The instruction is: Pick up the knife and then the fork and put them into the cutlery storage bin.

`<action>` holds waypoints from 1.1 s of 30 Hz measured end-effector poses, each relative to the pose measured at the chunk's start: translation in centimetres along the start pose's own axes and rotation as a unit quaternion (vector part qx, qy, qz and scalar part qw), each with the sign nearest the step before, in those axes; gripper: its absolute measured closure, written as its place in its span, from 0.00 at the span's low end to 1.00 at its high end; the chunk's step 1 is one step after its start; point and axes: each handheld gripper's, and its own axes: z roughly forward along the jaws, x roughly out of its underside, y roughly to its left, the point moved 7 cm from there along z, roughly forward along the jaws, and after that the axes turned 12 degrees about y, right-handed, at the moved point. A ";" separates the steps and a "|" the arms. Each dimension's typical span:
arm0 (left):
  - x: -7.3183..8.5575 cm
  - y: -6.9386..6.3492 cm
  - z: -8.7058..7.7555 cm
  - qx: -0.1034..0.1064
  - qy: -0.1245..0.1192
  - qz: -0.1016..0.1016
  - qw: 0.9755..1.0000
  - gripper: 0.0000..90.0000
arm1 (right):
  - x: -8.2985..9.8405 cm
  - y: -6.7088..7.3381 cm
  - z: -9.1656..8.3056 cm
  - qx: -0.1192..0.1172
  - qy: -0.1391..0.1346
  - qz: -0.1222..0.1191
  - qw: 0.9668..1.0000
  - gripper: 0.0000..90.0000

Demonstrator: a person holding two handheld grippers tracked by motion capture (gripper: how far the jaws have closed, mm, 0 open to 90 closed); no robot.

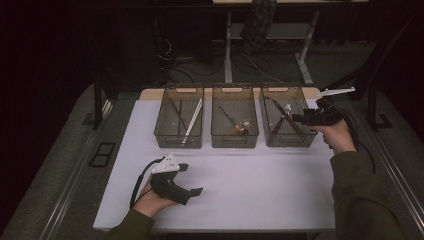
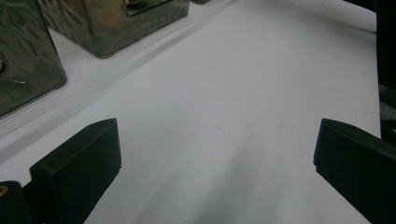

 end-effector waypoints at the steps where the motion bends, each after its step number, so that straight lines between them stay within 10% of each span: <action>1: 0.0 0.0 0.0 0.001 0.002 -0.001 1.000 0.00 | 0.1 0.3 -0.3 -0.006 -0.006 -0.004 1.000 0.36; 16: 0.2 -0.3 0.0 0.007 0.007 0.003 1.000 0.00 | 4.1 5.7 -2.4 -0.029 -0.065 -0.052 0.996 0.13; 33: 0.1 -0.2 -0.4 0.008 -0.002 0.008 1.000 0.02 | 12.0 9.7 -1.3 -0.039 -0.066 -0.074 0.994 0.13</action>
